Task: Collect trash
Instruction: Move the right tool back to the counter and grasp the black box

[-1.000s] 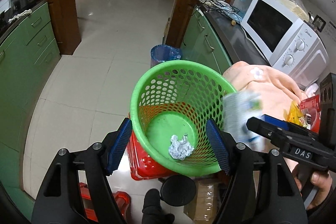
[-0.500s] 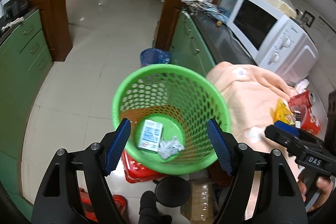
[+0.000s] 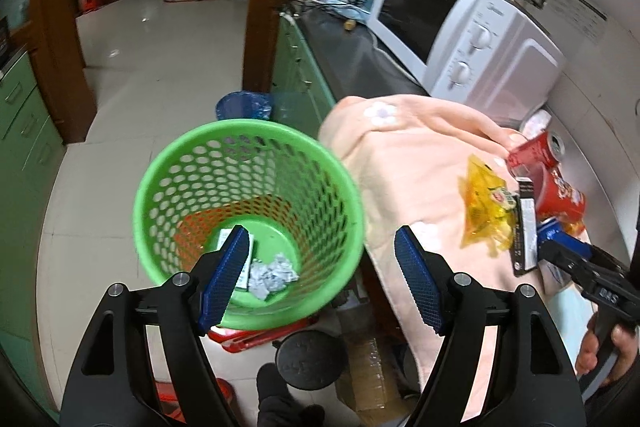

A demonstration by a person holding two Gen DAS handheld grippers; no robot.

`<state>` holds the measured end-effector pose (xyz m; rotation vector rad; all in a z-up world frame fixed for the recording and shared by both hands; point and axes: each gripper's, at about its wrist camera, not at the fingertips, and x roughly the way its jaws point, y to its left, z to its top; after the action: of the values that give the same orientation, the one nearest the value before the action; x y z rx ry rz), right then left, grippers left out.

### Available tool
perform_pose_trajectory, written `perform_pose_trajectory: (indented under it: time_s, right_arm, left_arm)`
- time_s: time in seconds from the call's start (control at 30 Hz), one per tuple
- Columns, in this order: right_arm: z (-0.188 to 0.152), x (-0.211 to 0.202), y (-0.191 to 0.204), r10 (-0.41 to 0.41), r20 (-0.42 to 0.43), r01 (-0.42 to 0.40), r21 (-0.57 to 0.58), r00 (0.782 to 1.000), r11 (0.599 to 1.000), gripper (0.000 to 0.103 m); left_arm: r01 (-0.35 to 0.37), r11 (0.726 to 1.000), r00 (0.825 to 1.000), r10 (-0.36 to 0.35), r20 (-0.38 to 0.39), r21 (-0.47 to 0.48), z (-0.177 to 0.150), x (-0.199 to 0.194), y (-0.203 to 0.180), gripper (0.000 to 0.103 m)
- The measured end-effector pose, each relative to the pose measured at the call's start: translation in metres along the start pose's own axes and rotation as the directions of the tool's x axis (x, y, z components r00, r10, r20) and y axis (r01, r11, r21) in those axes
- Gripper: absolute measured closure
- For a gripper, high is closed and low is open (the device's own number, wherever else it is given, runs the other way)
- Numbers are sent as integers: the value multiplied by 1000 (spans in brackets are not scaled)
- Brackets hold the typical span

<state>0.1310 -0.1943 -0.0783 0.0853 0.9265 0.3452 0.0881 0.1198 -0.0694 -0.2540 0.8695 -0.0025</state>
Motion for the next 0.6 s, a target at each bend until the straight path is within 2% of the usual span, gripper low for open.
perform_pose_trajectory:
  time_s: [0.27,0.6]
  right_arm:
    - [7,34,-39,-41,-63,43,24,997,999,41]
    - [18,53,-40,-96,-83,94,-32,992,995,44]
  left_arm:
    - [22,999,1000,-22,-18,33,2,8,-18,29]
    - [63,995,998,-60,-31,80,13,20,-45,29]
